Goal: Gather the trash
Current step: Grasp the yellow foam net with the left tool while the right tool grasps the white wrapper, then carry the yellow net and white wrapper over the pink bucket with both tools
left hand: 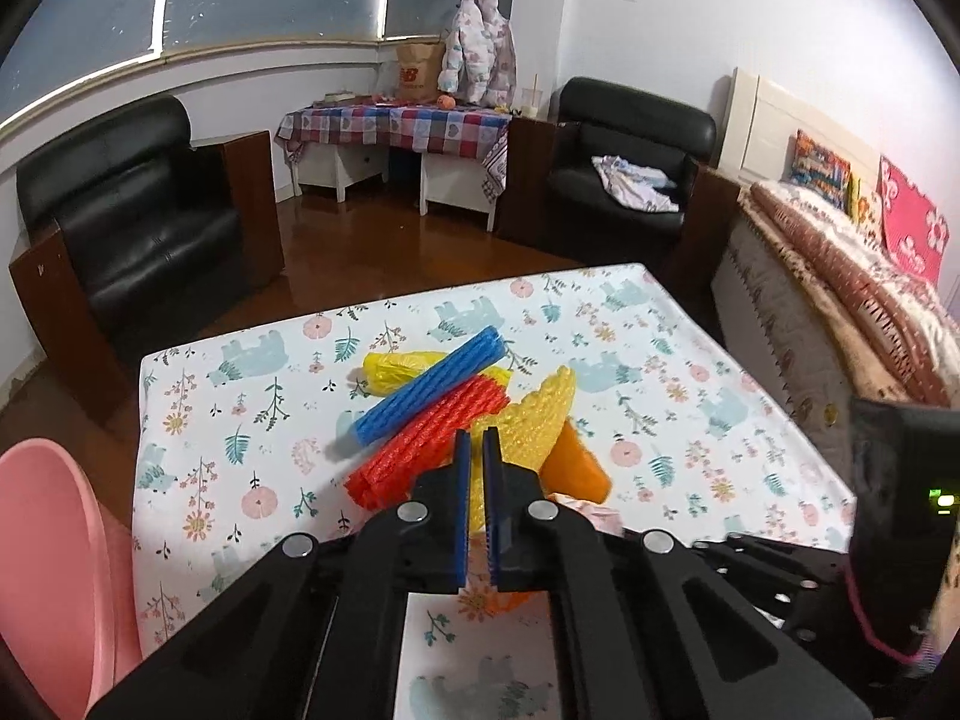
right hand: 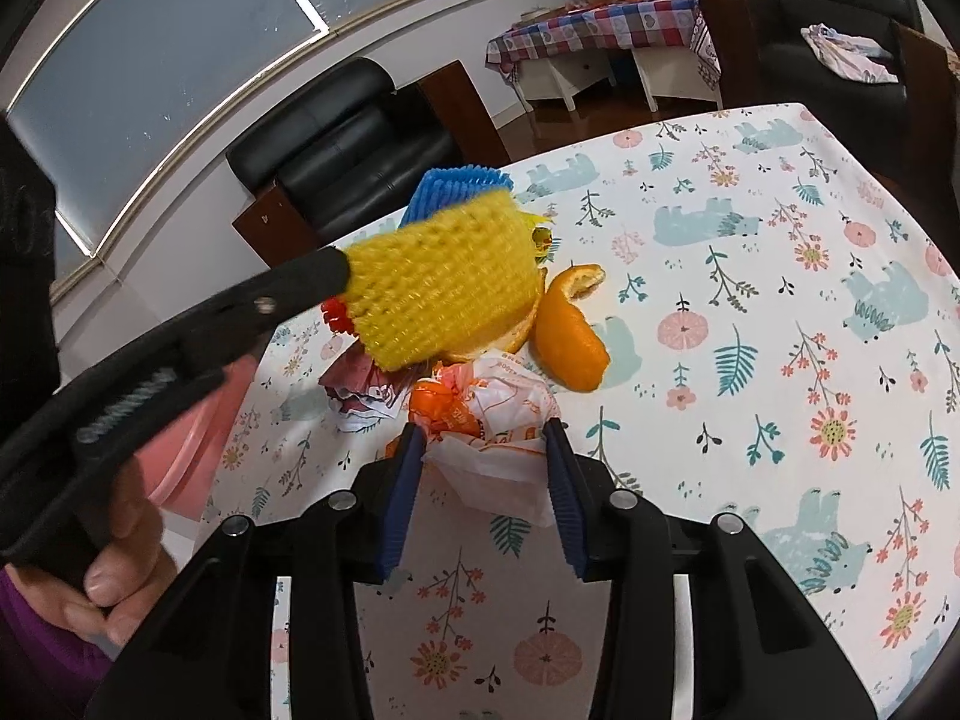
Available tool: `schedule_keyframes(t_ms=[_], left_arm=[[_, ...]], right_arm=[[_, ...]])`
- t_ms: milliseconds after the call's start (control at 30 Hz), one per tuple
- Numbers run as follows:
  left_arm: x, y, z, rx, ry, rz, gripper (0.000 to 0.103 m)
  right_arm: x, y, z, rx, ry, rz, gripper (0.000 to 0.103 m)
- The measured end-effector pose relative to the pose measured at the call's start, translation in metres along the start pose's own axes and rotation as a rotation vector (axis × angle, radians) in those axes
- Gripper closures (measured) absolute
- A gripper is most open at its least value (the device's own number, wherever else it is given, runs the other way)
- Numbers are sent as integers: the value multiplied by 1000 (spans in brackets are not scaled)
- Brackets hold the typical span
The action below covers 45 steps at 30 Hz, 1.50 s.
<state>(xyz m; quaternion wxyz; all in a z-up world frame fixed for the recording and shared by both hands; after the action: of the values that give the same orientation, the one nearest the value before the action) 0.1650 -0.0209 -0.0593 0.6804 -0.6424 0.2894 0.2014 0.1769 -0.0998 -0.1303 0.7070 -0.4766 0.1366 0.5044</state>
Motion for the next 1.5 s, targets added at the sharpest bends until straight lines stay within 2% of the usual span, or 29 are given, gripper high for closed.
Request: schedule_keyframes(t_ms=[300,467,700,1133,1500], left_arm=[[-37,-6,3,-45,17,-58,100],[-47,-3,10,-76,10,-62,100],[-59,1,25,-112,-27,-58,100],[-74,12,54,-182,-92,-53,100],[-100,17,76,-216,-129,-87,100]], right_arm=[[0,1,2,-4,7,-8,61],[-3,1,1,4,4,-17,61],[-12,2,2,-27,-2,-51,61],[-13,2,6,-37,-9,-50,61],[-23,-1,30,-62,-45,-70,61]])
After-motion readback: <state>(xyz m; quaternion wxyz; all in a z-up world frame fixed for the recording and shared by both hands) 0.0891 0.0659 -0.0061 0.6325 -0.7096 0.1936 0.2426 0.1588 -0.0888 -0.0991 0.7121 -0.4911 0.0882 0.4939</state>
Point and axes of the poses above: each gripper's, at about its wrist camera, not at the fingertips, and x roughly the way its jaws point, z to its left, y to its underside, the point moved 9 cm from there along x, roughly the way its jaws point, and after that the axes turned 8 degrees about x, right-handed, at the moved point
